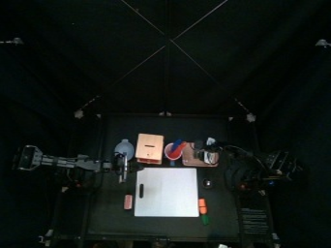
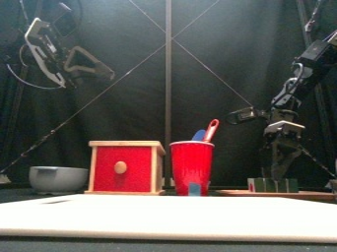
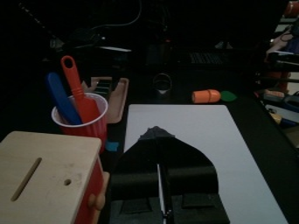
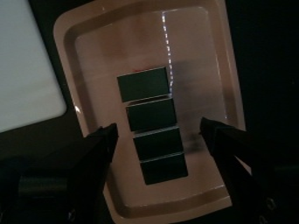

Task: Place sushi on board then cut the sushi with the knife then place the pieces on the plate
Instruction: Place the sushi on the board

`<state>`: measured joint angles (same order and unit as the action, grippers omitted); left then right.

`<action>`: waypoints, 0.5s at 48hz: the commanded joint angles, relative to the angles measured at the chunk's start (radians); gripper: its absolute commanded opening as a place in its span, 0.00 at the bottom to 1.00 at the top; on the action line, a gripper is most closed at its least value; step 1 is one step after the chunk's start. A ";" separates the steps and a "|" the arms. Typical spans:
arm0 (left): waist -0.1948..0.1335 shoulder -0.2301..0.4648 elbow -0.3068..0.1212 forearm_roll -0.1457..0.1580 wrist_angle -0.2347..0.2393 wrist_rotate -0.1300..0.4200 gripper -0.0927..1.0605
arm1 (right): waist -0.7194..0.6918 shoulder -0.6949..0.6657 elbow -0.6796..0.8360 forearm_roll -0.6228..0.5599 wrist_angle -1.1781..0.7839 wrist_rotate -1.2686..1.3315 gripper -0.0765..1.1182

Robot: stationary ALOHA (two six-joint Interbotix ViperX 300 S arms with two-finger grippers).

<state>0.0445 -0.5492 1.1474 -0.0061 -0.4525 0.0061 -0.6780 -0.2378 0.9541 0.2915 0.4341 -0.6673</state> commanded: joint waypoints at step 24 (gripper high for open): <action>0.003 0.000 -0.021 -0.014 -0.009 -0.002 0.05 | -0.006 0.072 -0.008 0.015 -0.075 -0.012 0.89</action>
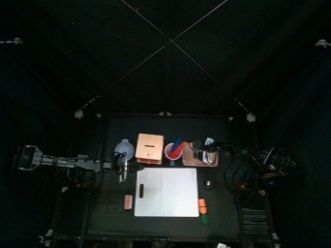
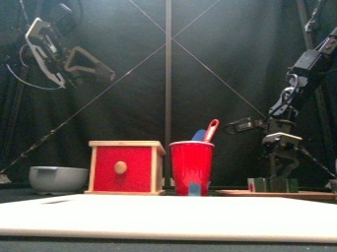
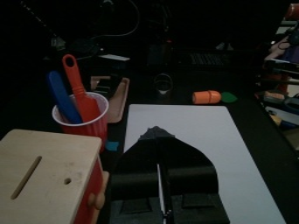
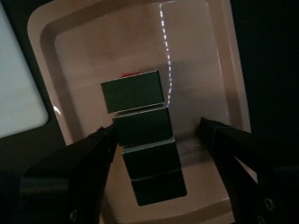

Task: Place sushi on board then cut the sushi with the knife then place the pieces on the plate
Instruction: Place the sushi on the board

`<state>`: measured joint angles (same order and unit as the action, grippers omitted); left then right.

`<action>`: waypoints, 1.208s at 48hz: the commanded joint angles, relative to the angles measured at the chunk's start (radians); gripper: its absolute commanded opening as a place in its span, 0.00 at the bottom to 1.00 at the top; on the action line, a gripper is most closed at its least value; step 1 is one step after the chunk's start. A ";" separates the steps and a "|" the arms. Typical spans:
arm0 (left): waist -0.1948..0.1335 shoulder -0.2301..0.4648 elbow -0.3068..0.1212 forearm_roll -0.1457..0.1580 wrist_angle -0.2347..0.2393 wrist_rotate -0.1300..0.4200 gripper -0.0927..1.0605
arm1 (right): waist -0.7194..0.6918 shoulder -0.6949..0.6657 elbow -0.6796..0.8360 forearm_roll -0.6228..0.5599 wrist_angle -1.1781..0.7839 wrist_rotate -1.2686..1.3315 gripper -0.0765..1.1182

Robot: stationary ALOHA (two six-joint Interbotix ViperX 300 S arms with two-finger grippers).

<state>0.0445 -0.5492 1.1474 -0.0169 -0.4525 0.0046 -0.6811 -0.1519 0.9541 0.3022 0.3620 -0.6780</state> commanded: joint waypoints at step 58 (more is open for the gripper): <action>0.002 0.000 -0.012 -0.005 -0.009 -0.005 0.05 | 0.411 -0.287 0.000 -0.009 0.034 0.907 0.51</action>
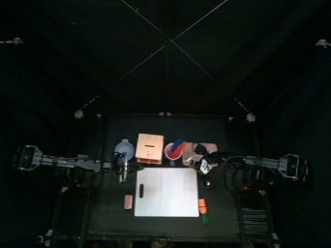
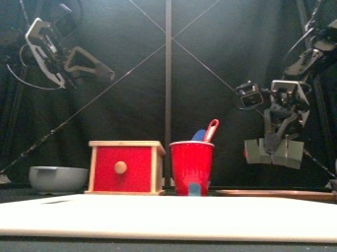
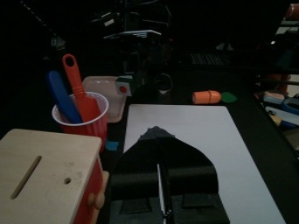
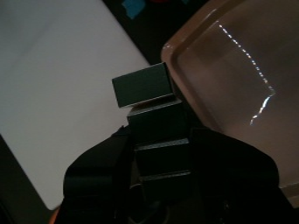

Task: Place sushi on board then cut the sushi with the knife then place the pieces on the plate
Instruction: Place the sushi on the board

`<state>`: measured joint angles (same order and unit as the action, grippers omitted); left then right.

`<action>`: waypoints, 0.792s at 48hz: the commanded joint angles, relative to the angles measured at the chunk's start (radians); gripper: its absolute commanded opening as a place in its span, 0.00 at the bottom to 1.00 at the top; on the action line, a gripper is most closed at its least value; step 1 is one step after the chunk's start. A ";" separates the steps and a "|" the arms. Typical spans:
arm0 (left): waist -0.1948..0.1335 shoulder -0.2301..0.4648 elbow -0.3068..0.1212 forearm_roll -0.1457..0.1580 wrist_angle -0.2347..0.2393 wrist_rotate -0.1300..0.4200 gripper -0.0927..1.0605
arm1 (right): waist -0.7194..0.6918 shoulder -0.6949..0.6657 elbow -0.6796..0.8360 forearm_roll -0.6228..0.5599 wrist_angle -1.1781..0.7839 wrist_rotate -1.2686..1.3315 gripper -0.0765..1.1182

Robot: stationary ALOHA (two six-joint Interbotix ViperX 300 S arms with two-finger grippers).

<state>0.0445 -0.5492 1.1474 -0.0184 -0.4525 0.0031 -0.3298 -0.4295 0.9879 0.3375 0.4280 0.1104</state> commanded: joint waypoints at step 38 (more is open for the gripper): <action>0.002 -0.002 0.011 -0.009 -0.003 -0.002 0.05 | 0.443 0.281 -0.264 -0.649 -0.100 1.379 0.51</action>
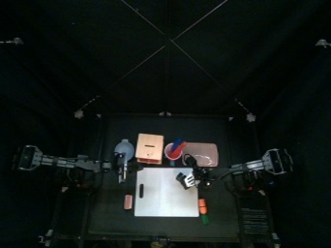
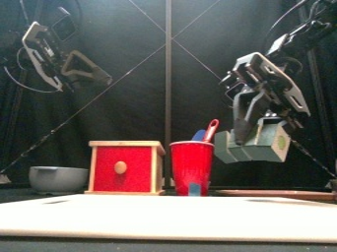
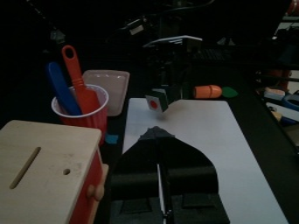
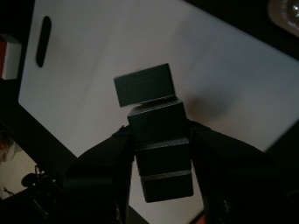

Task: Place sushi on board then cut the sushi with the knife then place the pieces on the plate
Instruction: Place the sushi on the board

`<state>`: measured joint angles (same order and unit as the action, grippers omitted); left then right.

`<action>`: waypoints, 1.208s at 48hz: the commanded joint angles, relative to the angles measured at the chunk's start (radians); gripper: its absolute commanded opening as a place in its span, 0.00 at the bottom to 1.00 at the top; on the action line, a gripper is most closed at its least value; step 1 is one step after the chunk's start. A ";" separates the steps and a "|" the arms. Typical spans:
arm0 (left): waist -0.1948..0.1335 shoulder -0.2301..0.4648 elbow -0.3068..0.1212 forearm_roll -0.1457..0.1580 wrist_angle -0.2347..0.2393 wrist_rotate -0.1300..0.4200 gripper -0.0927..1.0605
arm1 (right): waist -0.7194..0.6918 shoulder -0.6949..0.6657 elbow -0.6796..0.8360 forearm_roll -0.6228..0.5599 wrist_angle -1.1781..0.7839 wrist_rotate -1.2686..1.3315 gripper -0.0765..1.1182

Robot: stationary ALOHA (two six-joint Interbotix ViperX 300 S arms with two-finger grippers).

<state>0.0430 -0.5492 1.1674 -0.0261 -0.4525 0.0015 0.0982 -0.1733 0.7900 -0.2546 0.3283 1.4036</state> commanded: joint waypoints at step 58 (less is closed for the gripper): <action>-0.008 -0.009 0.011 0.002 0.000 0.006 0.05 | 0.178 0.437 -0.518 -0.215 0.552 0.801 0.51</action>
<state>0.0368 -0.5568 1.1904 -0.0276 -0.4479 0.0061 0.2807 0.2899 0.3007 -0.4679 0.8774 2.2013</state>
